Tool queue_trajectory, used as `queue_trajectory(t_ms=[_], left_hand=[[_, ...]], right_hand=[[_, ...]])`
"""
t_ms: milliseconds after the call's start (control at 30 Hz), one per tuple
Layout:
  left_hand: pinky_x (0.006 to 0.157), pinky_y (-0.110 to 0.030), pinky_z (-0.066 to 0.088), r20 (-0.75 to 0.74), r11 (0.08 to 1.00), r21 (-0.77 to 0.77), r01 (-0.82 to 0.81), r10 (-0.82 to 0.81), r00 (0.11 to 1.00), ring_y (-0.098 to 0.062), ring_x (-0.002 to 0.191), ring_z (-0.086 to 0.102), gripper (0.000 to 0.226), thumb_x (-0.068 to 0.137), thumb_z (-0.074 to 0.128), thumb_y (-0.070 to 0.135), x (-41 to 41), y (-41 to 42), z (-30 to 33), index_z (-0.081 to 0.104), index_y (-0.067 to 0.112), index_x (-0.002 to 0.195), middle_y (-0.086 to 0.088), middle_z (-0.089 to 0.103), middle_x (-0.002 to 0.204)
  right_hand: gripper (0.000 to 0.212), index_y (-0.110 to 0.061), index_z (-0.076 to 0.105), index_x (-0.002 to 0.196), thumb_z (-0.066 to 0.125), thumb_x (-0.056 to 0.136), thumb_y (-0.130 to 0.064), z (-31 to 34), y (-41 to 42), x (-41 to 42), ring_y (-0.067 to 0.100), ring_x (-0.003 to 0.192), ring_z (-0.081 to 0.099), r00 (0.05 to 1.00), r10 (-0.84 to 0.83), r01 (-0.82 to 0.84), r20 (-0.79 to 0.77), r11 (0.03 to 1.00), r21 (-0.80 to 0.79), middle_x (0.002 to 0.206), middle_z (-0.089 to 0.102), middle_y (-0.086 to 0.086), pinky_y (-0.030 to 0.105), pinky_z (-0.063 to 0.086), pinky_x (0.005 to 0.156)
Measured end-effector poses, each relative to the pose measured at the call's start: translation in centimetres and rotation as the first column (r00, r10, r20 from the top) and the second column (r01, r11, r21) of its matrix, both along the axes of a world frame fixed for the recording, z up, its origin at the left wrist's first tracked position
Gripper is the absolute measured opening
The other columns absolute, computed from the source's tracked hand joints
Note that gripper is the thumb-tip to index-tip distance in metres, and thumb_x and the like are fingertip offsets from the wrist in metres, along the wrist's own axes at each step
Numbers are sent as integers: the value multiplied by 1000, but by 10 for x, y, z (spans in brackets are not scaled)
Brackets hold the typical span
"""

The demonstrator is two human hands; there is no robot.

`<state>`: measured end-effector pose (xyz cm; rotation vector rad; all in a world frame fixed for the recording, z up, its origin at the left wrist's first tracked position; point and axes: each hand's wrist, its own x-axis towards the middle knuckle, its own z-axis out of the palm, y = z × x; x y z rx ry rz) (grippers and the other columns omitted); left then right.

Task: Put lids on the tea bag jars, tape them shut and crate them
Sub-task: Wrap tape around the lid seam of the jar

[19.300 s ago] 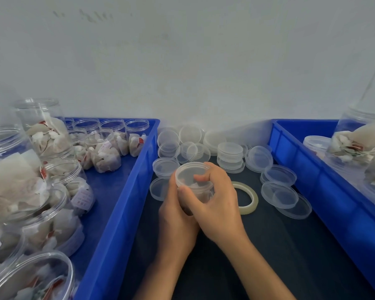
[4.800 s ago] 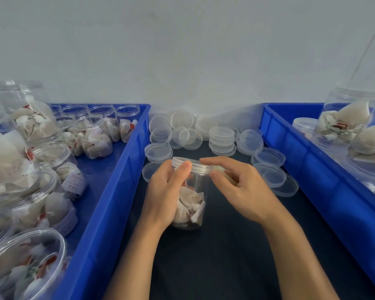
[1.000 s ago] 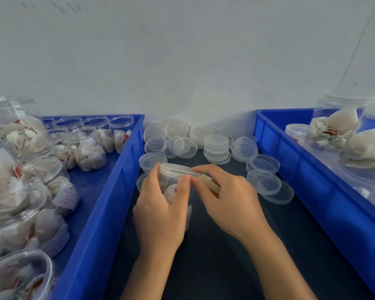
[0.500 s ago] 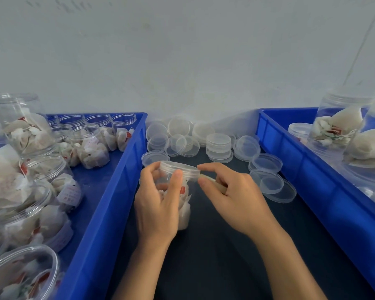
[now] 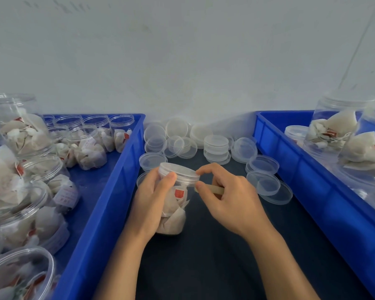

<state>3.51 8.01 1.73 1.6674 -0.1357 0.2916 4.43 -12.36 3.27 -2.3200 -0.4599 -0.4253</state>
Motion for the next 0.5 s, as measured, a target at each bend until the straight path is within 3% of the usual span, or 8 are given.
queue_trajectory(t_ms=[167,367,500], left_hand=[[88,-26,52,-10,1000,-14,-19,19,1000,-2,110,71,57,83,60,75,0,1,-4,69,36,124,15,76,116],[74,-14,54,28,992,-17,-127,127,991,-1,98,73,49,81,59,71,-1,-4,-3,73,35,111,16,77,104],[77,-19,54,5,996,-25,-86,86,996,-4,99,73,48,84,56,70,-2,-2,-2,76,33,107,11,78,105]], right_hand=[[21,-51,56,118,58,98,-55,1,3,-1,11,66,61,999,-9,10,32,1000,-25,68,59,-8,33,52,60],[25,-53,55,120,56,97,-60,0,3,0,11,67,61,1000,-3,3,21,1000,-17,69,59,-9,31,51,60],[31,-57,55,127,54,96,-63,3,-4,1,8,74,61,999,31,-31,-31,1000,-1,75,60,-13,31,49,66]])
